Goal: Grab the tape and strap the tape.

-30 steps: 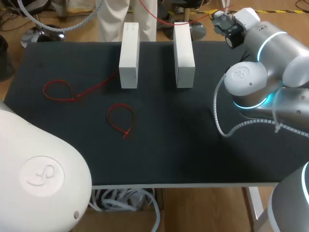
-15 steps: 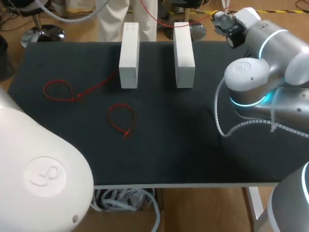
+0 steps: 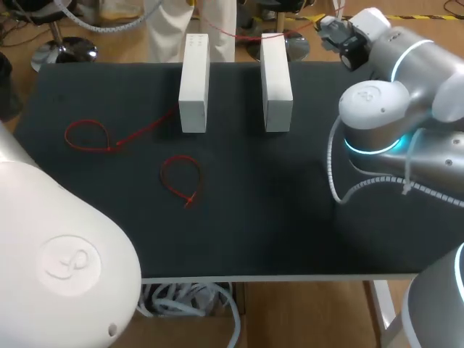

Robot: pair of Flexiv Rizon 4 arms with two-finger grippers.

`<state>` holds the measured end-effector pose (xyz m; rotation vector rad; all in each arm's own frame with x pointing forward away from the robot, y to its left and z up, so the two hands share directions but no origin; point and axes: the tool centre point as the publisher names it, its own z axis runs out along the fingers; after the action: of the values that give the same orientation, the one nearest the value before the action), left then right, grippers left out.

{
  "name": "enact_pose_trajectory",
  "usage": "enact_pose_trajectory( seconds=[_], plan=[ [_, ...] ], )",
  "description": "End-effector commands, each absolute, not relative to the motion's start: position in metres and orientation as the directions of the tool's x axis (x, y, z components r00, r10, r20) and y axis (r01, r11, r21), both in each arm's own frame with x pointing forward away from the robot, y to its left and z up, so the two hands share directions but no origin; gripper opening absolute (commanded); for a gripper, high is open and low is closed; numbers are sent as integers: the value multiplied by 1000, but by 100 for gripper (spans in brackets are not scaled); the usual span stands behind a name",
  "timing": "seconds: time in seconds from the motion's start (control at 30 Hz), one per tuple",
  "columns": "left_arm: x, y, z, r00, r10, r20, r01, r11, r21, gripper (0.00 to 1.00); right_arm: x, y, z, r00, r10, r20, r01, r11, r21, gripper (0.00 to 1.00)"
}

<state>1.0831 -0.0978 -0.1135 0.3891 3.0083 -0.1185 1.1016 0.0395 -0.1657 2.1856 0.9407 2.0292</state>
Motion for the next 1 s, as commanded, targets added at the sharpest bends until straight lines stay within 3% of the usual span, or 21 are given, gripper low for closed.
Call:
enact_pose_trajectory(
  seconds=[0.03,0.8,1.0],
  plan=[
    [1086,-96,-115,-992,113,58,115,993,31,0,1101,33,-163,-26,434,901,429,-809,402,0],
    [1094,-111,-84,-986,162,26,163,985,62,0,1099,34,-164,-67,527,847,470,-732,493,0],
    [1094,-114,-81,-984,179,28,180,983,44,0,1102,40,-164,-36,683,729,540,-601,590,0]
  ],
)
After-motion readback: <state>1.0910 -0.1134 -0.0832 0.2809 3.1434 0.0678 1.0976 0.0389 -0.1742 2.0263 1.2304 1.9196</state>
